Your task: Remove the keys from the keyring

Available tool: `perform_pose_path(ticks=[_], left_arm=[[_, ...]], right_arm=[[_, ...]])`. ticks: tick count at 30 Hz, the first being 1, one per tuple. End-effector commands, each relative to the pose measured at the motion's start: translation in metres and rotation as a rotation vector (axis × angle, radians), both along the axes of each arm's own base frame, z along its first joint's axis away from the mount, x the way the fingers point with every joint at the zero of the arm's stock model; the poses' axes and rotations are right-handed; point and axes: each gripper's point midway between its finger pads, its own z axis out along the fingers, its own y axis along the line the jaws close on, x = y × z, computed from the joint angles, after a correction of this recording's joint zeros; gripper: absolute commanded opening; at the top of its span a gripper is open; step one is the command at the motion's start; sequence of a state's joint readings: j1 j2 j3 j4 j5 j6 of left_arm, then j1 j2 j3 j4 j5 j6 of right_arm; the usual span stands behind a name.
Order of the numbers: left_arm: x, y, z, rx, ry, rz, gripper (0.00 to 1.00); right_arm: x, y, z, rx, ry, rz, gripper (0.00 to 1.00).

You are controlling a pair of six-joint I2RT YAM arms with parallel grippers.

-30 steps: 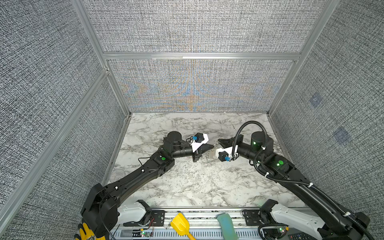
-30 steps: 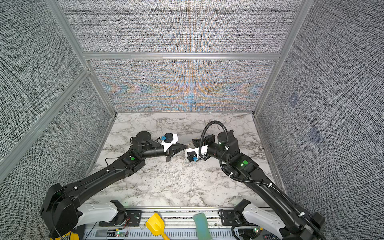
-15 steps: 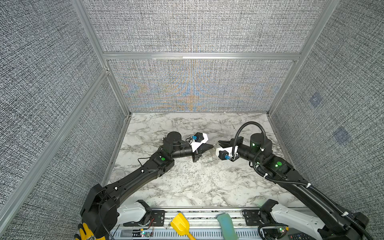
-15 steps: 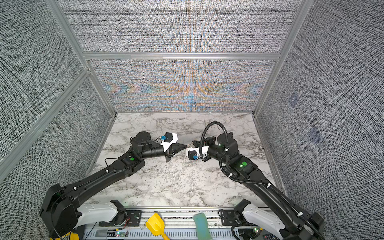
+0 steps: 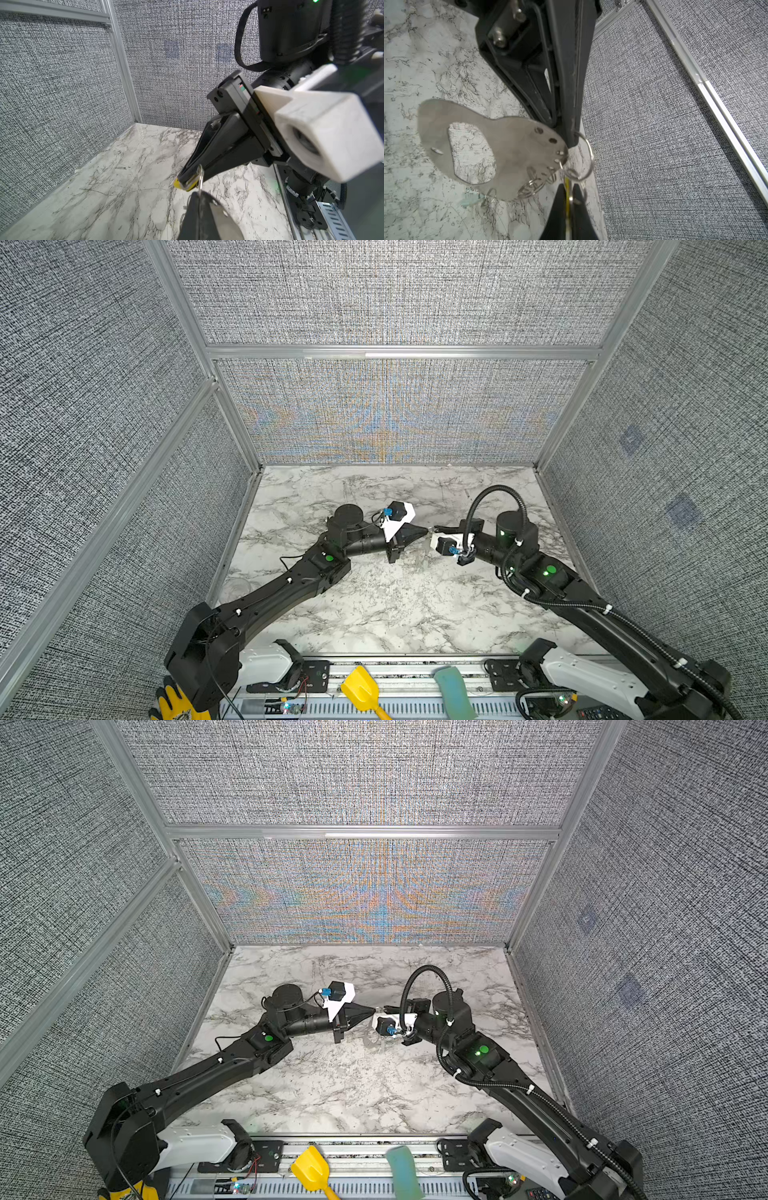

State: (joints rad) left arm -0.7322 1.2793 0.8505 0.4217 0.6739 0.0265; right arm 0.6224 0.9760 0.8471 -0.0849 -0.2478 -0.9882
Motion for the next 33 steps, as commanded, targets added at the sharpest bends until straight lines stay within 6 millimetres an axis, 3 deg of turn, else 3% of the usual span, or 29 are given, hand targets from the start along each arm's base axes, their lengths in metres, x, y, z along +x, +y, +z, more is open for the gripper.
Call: perform_pose_path(ticks=[1,10,15,27,29,33], left_arm=[[-0.002,0.000,0.018,-0.058,-0.054,-0.010,0.00],[-0.003,0.002,0.018,-0.050,-0.060,-0.005,0.00],[-0.002,0.002,0.013,-0.031,-0.054,-0.003,0.00],[0.000,0.000,-0.001,0.018,-0.035,-0.004,0.00],[0.001,0.000,-0.001,0.023,-0.039,0.004,0.14],[0.003,0.002,0.004,0.027,-0.065,0.019,0.26]], right_arm=[[-0.002,0.001,0.005,0.041,0.018,0.003,0.00],[-0.003,-0.007,0.004,0.035,0.029,-0.033,0.00],[-0.003,-0.009,0.013,0.036,0.007,-0.032,0.00],[-0.008,-0.007,0.026,-0.102,-0.012,0.040,0.00],[-0.009,-0.006,0.027,-0.125,-0.016,0.058,0.00],[-0.012,-0.003,0.026,-0.167,-0.015,0.100,0.00]])
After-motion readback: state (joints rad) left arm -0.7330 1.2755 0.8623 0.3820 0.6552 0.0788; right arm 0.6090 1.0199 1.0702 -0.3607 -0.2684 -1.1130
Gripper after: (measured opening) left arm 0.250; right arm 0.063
